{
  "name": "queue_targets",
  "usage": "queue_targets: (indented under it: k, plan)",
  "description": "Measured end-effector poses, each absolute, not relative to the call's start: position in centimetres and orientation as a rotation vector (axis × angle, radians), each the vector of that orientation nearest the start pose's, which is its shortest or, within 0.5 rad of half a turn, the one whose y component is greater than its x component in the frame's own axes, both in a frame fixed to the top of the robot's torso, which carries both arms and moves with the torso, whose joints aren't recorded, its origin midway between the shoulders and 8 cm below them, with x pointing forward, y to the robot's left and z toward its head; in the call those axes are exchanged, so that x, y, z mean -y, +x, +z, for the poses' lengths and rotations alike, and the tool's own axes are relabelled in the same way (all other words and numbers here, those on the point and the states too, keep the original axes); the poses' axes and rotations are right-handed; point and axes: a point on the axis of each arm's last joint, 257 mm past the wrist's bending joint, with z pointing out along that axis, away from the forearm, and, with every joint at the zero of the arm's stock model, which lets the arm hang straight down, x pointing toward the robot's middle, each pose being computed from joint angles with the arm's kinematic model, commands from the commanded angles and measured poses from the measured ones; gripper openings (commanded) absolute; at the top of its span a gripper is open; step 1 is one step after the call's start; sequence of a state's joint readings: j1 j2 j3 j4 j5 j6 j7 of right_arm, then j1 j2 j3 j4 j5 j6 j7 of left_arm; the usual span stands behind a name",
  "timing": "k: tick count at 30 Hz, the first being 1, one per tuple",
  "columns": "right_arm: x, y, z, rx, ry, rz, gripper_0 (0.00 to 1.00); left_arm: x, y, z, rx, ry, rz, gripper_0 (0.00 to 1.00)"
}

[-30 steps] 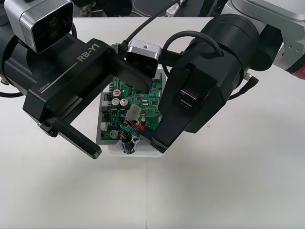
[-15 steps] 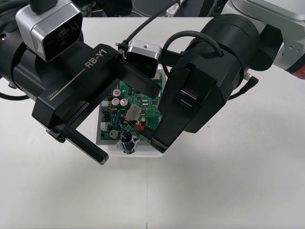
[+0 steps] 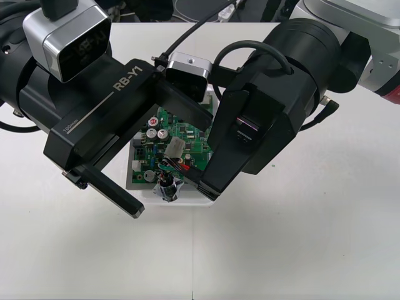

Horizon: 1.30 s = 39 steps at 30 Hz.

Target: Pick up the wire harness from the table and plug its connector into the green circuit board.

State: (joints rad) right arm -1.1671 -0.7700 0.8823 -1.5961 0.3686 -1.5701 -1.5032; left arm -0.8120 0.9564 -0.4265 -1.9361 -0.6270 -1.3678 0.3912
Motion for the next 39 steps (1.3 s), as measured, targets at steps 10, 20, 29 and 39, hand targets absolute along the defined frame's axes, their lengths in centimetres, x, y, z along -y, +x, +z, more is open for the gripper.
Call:
queue_targets:
  k: [10, 20, 29, 39]
  plan:
    - [-0.50, 19.68, 3.30, -2.287, -1.647, 2.232, 0.00, -2.61, 21.85, 3.85, -0.874, 1.887, -1.330, 1.00]
    - [-0.50, 19.67, 3.30, -2.287, -1.648, 2.232, 0.00, -2.57, 21.76, 3.85, -0.871, 1.889, -1.329, 0.66]
    - [-0.50, 19.67, 3.30, -2.287, -1.648, 2.232, 0.00, -2.48, 21.78, 3.92, -0.870, 1.885, -1.330, 0.00]
    - [-0.47, 19.64, 3.28, -2.287, -1.651, 2.231, 0.00, -2.25, 21.62, 4.02, -0.858, 1.881, -1.339, 0.00]
